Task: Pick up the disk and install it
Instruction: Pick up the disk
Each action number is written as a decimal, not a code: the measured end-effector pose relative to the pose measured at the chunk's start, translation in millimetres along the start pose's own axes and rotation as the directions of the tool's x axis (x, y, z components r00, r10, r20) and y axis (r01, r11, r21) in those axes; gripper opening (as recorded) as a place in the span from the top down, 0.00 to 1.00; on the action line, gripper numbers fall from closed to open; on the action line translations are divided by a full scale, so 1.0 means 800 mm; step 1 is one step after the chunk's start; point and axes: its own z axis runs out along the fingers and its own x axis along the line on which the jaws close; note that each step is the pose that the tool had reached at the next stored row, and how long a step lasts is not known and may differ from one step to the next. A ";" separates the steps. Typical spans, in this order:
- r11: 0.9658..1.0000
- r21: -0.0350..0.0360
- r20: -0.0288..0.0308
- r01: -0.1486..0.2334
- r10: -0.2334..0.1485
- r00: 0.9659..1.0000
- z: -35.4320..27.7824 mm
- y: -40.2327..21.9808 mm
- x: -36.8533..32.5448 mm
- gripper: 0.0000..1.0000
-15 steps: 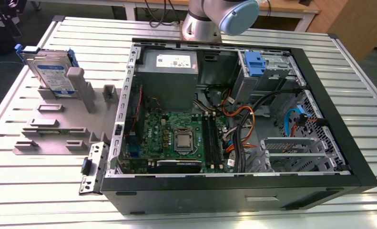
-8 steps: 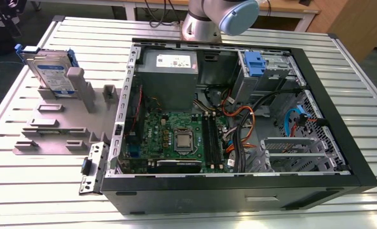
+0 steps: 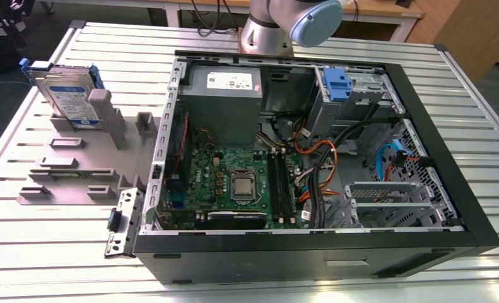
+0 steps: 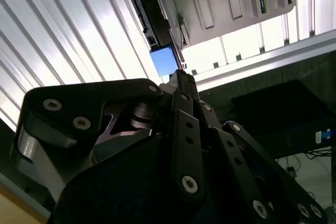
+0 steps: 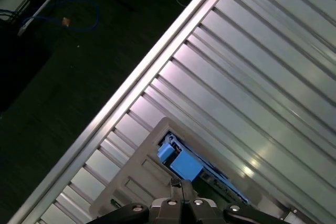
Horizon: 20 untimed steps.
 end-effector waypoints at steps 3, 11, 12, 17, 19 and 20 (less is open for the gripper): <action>0.999 -0.001 -0.002 0.040 -0.040 0.999 0.0000 0.0000 0.0000 0.89; 0.989 -0.003 -0.006 0.149 -0.149 0.989 0.0000 0.0000 0.0000 0.89; 0.986 -0.003 -0.007 0.164 -0.164 0.986 0.0000 0.0000 0.0000 0.89; 0.975 -0.004 -0.009 0.223 -0.223 0.975 0.0001 -0.0001 0.0000 0.89; 0.971 -0.005 -0.010 0.238 -0.238 0.971 0.0000 -0.0001 0.0000 0.89; 0.968 -0.005 -0.010 0.251 -0.251 0.968 0.0001 -0.0001 0.0000 0.89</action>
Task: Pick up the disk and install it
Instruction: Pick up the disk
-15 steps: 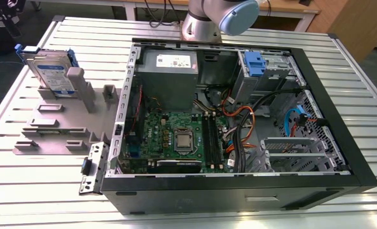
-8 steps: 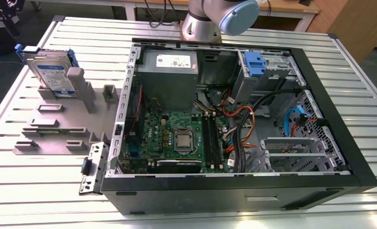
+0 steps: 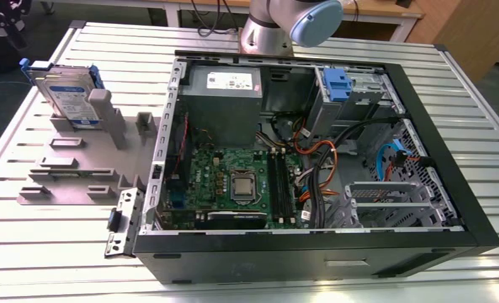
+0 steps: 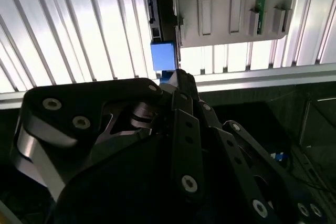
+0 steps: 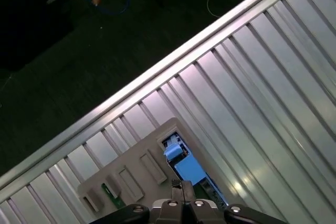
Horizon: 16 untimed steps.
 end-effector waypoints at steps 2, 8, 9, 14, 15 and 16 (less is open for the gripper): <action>0.999 -0.001 -0.001 0.032 -0.032 0.999 0.0001 0.0001 0.0000 0.89; 0.991 -0.002 -0.006 0.133 -0.133 0.991 0.0004 0.0000 0.0000 0.89; 0.989 -0.003 -0.006 0.149 -0.149 0.989 0.0005 0.0000 0.0000 0.89; 0.974 -0.004 -0.010 0.228 -0.228 0.974 0.0006 0.0000 0.0000 0.89; 0.970 -0.005 -0.010 0.243 -0.243 0.970 0.0006 0.0000 0.0000 0.89; 0.966 -0.005 -0.011 0.258 -0.258 0.966 0.0006 0.0000 0.0000 0.89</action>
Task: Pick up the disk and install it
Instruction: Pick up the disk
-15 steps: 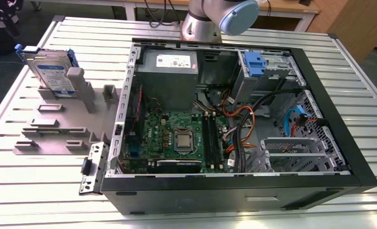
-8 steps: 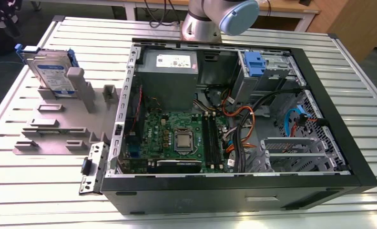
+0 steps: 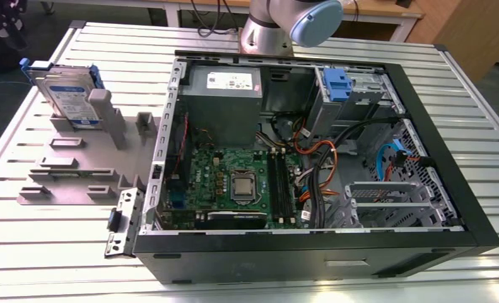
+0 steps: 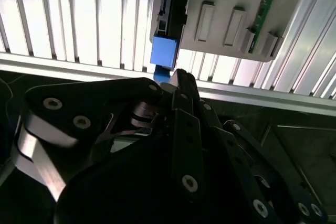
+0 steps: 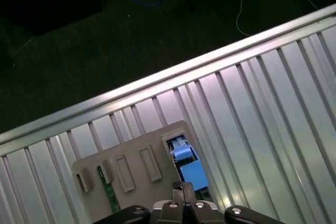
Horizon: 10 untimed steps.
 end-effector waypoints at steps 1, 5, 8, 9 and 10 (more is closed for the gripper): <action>1.000 0.000 -0.001 0.015 -0.015 1.000 0.0000 0.0000 0.0000 0.89; 0.997 -0.001 -0.003 0.075 -0.075 0.997 0.0000 0.0000 0.0000 0.89; 0.993 -0.002 -0.005 0.117 -0.117 0.993 0.0001 0.0000 0.0000 0.89; 0.992 -0.002 -0.005 0.126 -0.126 0.992 0.0001 0.0000 0.0000 0.89; 0.991 -0.002 -0.006 0.134 -0.134 0.991 0.0001 0.0000 0.0000 0.89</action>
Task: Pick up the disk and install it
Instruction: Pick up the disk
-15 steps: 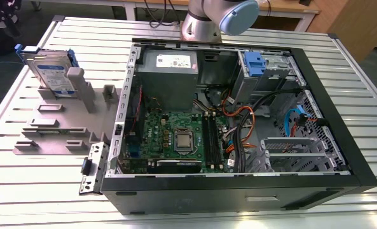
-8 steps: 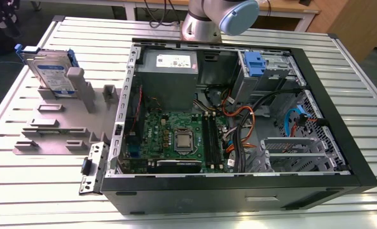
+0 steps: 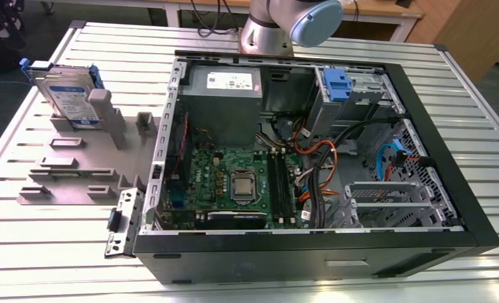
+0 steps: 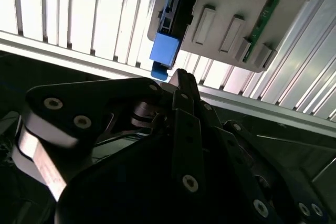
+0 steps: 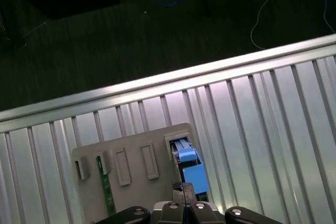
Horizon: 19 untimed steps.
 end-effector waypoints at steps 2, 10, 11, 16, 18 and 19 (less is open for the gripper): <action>1.000 0.000 0.000 0.010 -0.010 1.000 0.0000 0.0000 0.0000 0.89; 1.000 0.000 -0.001 0.012 -0.012 1.000 0.0000 0.0000 0.0000 0.89; 1.000 0.000 -0.001 0.012 -0.012 1.000 0.0000 0.0000 0.0000 0.89; 1.000 0.000 -0.001 0.013 -0.013 1.000 0.0000 0.0000 0.0000 0.89; 1.000 0.000 -0.001 0.018 -0.018 1.000 0.0001 0.0000 0.0000 0.89; 1.000 0.000 -0.001 0.031 -0.031 1.000 0.0001 0.0000 0.0000 0.89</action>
